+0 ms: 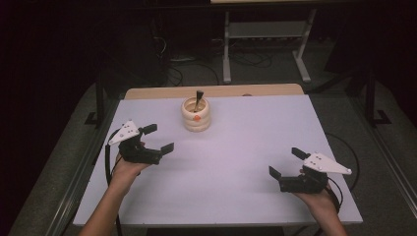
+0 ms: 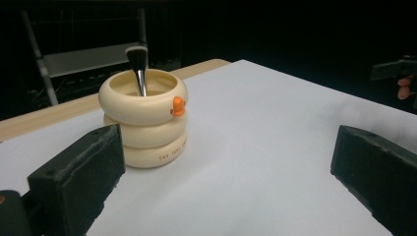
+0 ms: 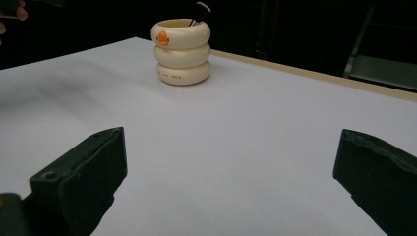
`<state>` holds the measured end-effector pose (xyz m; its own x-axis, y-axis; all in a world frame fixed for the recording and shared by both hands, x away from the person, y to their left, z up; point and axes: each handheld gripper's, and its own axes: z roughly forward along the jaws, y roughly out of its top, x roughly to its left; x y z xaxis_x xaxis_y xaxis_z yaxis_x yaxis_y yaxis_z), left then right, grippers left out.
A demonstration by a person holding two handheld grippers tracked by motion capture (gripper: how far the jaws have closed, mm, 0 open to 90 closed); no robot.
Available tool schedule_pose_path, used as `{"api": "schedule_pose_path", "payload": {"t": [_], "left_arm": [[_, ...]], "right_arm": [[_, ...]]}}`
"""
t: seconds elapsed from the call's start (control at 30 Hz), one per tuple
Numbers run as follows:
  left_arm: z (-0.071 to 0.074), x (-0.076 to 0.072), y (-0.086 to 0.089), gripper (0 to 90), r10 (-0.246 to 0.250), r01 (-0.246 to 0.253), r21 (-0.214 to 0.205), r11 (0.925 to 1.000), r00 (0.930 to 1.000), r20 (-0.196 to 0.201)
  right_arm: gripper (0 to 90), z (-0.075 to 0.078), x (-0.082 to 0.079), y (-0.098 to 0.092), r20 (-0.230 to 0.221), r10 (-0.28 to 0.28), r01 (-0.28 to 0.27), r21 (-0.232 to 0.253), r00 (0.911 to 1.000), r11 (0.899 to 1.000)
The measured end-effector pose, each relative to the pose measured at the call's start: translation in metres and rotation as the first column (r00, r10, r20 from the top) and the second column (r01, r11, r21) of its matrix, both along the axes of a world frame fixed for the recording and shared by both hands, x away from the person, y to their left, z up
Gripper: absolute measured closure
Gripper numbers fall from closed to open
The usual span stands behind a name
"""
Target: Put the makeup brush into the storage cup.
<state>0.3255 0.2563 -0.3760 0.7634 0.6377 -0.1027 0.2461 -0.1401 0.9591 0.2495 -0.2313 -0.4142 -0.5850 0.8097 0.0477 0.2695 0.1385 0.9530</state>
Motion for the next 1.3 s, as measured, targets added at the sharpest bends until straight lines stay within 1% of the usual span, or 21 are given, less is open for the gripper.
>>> {"api": "schedule_pose_path", "payload": {"t": [0.03, 0.1, 0.27, 0.37, 0.4, 0.43, 0.53, 0.63, 0.73, 0.87, 0.93, 1.07, 1.13, 1.23, 1.3], "left_arm": [[-0.001, -0.002, 0.001, 0.0, 0.002, -0.002, -0.004, 1.0000, 1.0000, -0.002], [-0.002, -0.005, 0.003, 0.0, 0.000, 0.000, 0.004, 1.0000, 1.0000, -0.001], [-0.006, -0.015, 0.008, 0.0, 0.002, -0.002, 0.005, 1.0000, 1.0000, -0.003], [-0.009, -0.021, 0.010, 0.0, 0.002, -0.002, 0.005, 1.0000, 0.9999, -0.011], [-0.009, -0.023, 0.011, 0.0, 0.002, -0.002, 0.012, 0.9999, 1.0000, -0.008], [-0.010, -0.025, 0.012, 0.0, 0.005, -0.005, 0.009, 0.9999, 0.9999, -0.010], [-0.012, -0.030, 0.016, 0.0, 0.007, -0.007, 0.019, 0.9998, 0.9999, -0.010], [-0.013, -0.036, 0.021, 0.0, 0.013, -0.013, 0.018, 0.9998, 0.9999, -0.005], [-0.016, -0.042, 0.025, 0.0, 0.019, -0.018, 0.015, 0.9997, 0.9997, -0.014], [-0.020, -0.048, 0.031, 0.0, 0.022, -0.021, 0.018, 0.9996, 0.9997, -0.011], [-0.021, -0.051, 0.033, 0.0, 0.022, -0.022, 0.015, 0.9997, 0.9997, -0.013], [-0.025, -0.056, 0.036, 0.0, 0.018, -0.018, 0.025, 0.9995, 0.9998, -0.011], [-0.027, -0.058, 0.037, 0.0, 0.017, -0.017, 0.015, 0.9997, 0.9997, -0.014], [-0.029, -0.062, 0.037, 0.0, 0.013, -0.013, 0.011, 0.9999, 0.9998, -0.014], [-0.031, -0.064, 0.037, 0.0, 0.010, -0.010, 0.015, 0.9998, 0.9998, -0.016]], "right_arm": [[0.0, 0.000, 0.000, 0.000, 0.000, 0.000, 0.000, 0.000, 1.0000, 1.000], [0.0, 0.000, 0.000, 0.000, 0.001, 0.002, -0.002, 0.002, 1.0000, 1.000], [0.0, 0.000, 0.000, 0.000, 0.006, 0.006, -0.006, 0.001, 1.0000, 1.000], [0.0, 0.000, 0.000, 0.000, 0.005, 0.006, -0.006, 0.003, 1.0000, 1.000], [0.0, 0.000, 0.000, 0.000, 0.005, 0.007, -0.007, 0.004, 1.0000, 1.000], [0.0, 0.000, 0.000, 0.000, 0.007, 0.006, -0.006, 0.003, 1.0000, 1.000], [0.0, 0.000, 0.000, 0.001, 0.004, 0.007, -0.007, 0.006, 1.0000, 1.000], [0.0, 0.001, 0.000, 0.001, 0.004, 0.006, -0.006, 0.006, 1.0000, 1.000], [0.0, 0.000, 0.001, 0.001, 0.004, 0.008, -0.008, 0.005, 1.0000, 1.000], [0.0, 0.000, 0.000, 0.001, 0.005, 0.011, -0.011, 0.004, 0.9999, 1.000], [0.0, 0.000, 0.000, 0.002, -0.003, 0.009, -0.009, 0.004, 1.0000, 1.000], [0.0, -0.001, 0.000, 0.001, 0.000, 0.010, -0.010, -0.001, 1.0000, 1.000], [0.0, -0.001, 0.000, 0.001, -0.001, 0.010, -0.010, 0.001, 1.0000, 1.000], [0.0, -0.002, 0.000, 0.001, -0.007, 0.007, -0.007, -0.002, 1.0000, 1.000], [0.0, -0.003, 0.000, 0.000, -0.007, 0.006, -0.006, -0.001, 1.0000, 1.000]]}}
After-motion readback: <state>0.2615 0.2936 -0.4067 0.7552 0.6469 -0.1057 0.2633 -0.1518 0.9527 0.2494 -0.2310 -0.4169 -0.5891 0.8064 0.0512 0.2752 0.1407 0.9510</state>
